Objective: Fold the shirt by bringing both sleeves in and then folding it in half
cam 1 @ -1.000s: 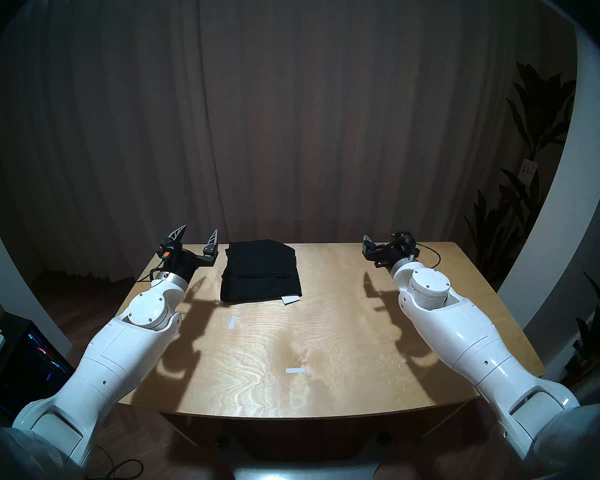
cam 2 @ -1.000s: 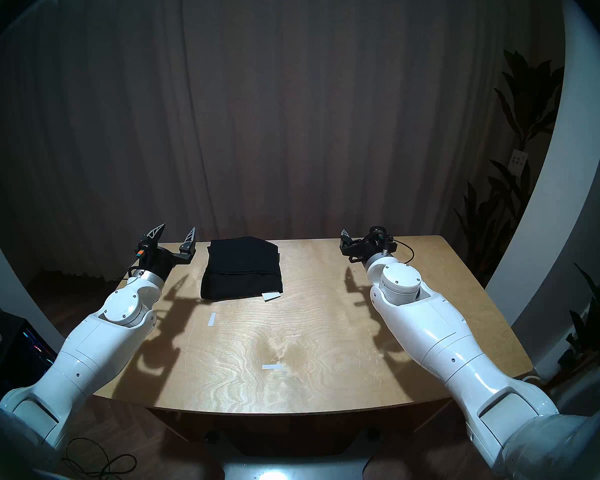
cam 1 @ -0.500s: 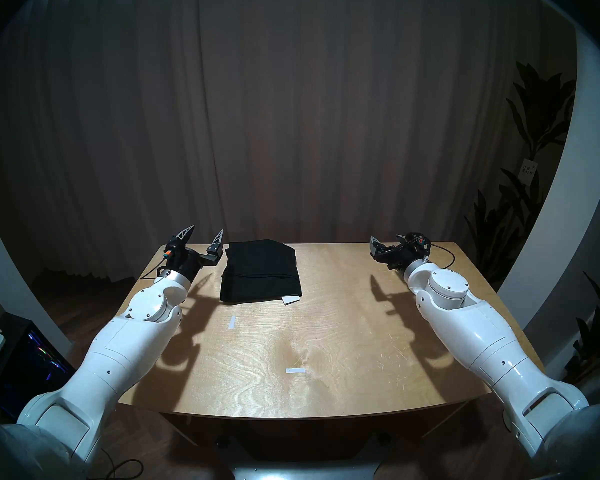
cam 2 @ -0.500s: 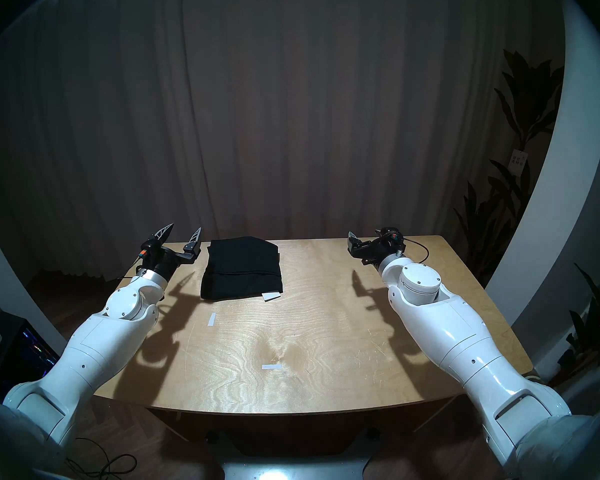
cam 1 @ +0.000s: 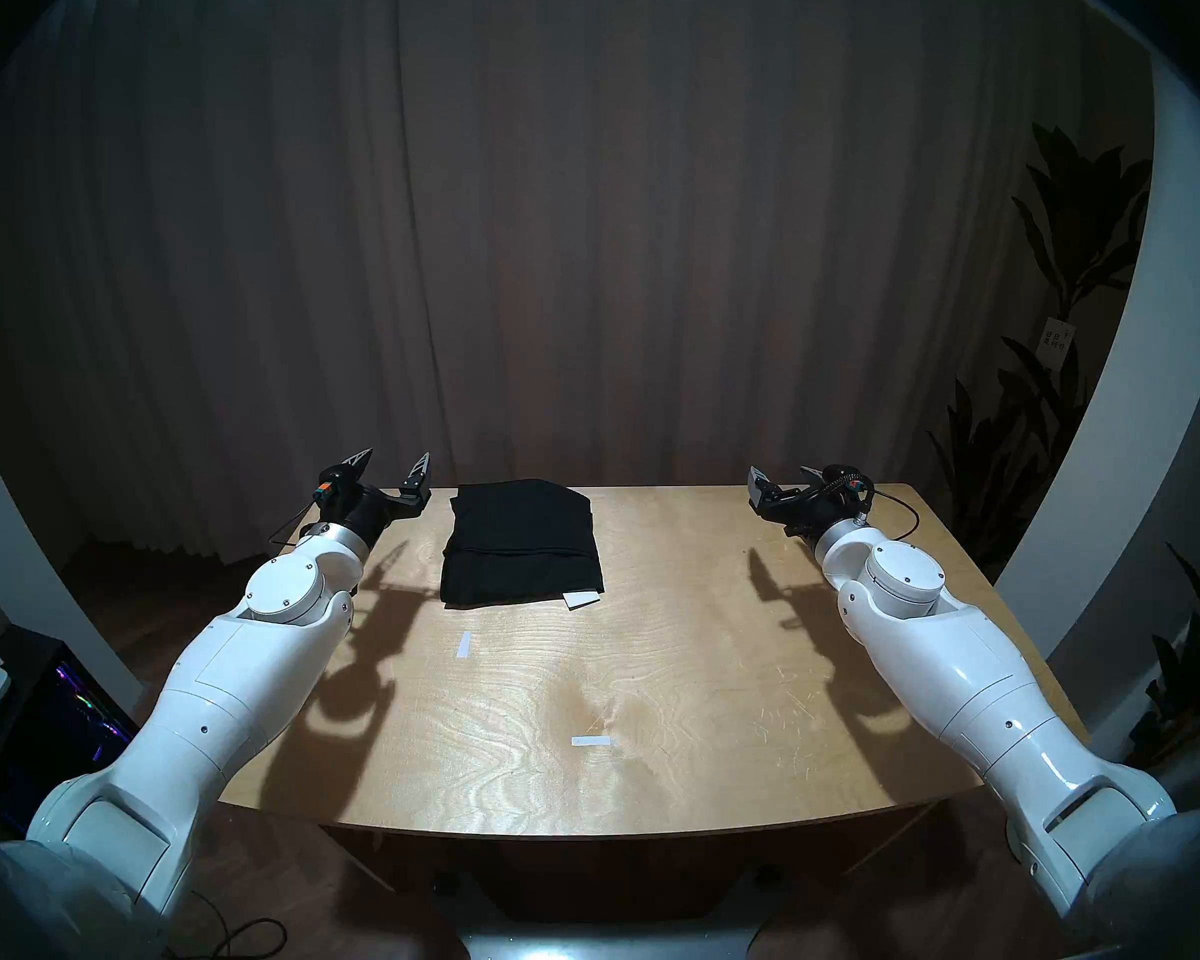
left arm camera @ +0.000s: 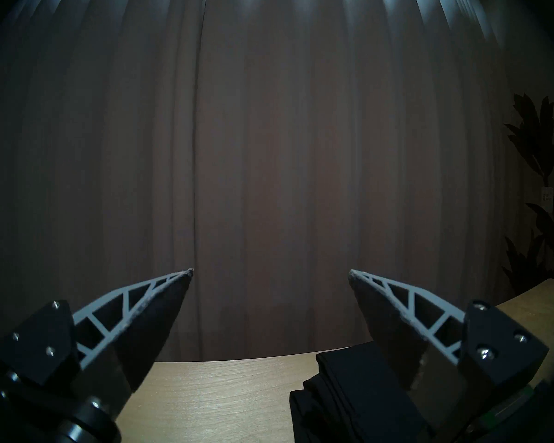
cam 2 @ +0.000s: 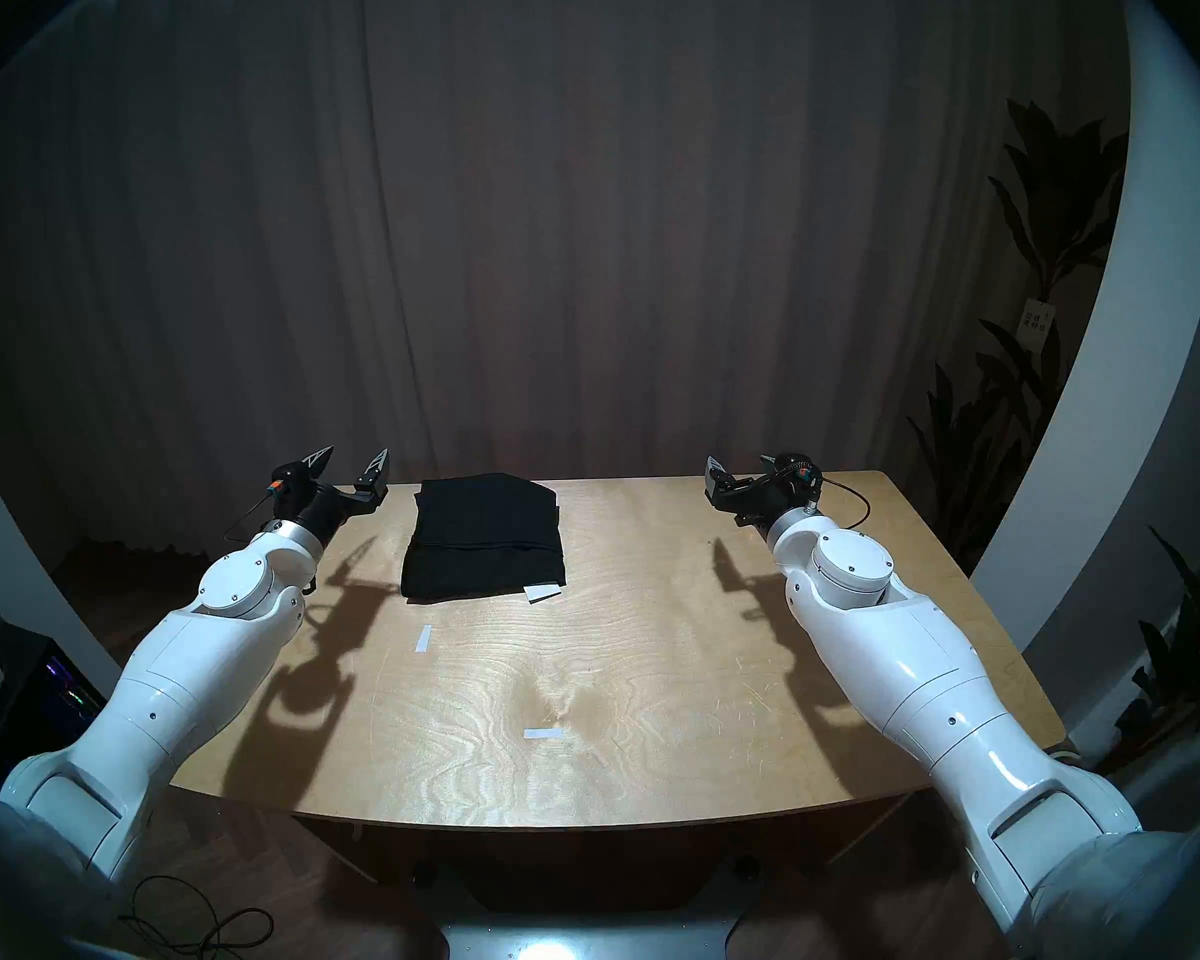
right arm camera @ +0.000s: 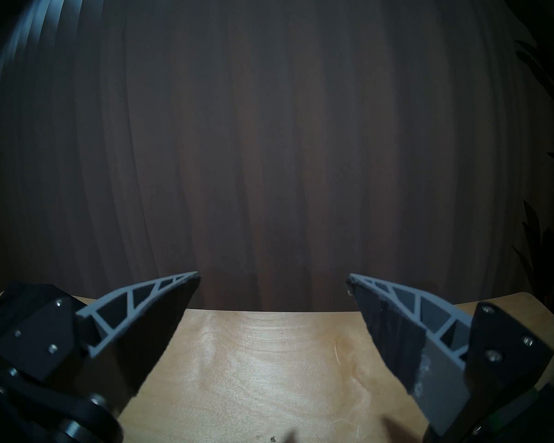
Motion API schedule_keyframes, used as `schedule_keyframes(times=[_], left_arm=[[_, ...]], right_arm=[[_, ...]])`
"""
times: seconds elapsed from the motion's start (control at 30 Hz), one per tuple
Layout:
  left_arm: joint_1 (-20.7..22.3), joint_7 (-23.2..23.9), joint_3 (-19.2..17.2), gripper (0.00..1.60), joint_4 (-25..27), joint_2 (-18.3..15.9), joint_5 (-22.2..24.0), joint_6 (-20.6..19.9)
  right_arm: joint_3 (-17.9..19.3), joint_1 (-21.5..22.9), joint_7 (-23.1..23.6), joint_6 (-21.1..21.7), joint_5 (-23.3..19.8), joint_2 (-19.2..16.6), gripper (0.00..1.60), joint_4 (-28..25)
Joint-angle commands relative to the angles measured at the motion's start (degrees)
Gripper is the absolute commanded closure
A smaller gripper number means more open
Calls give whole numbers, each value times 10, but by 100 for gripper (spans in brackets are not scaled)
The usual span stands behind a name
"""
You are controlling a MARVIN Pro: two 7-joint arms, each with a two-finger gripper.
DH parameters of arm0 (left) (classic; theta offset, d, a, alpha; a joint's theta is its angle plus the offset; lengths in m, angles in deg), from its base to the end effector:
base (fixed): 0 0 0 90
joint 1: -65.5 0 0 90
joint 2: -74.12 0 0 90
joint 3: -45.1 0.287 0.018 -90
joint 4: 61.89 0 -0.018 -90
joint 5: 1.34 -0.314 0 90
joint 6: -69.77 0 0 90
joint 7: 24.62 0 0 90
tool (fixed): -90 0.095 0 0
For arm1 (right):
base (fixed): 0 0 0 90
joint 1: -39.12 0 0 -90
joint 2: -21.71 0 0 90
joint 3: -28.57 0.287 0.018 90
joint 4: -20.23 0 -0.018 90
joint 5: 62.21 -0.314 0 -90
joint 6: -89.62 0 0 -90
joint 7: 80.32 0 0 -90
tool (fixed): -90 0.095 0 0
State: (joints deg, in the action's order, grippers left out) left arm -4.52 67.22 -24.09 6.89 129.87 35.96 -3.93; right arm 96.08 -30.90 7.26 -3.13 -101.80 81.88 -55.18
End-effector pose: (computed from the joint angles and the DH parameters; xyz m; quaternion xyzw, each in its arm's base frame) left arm 0.4996 0.1353 -0.2725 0.6603 -0.0450 0.7490 0.0312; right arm 0.5037 -0.0712 -0.2720 -0.7170 -0.0219 -0.6917 0.0839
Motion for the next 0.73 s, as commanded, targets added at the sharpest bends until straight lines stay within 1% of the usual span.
schedule_keyframes(times=[0.0, 0.7], left_arm=[[4, -30, 1, 0, 19, -3, -30, 11], [2, -40, 0, 0, 23, -2, -39, 9]], right_arm=[[14, 3, -32, -28, 0, 23, 0, -8], [12, 3, -40, -34, 2, 25, 0, -8]])
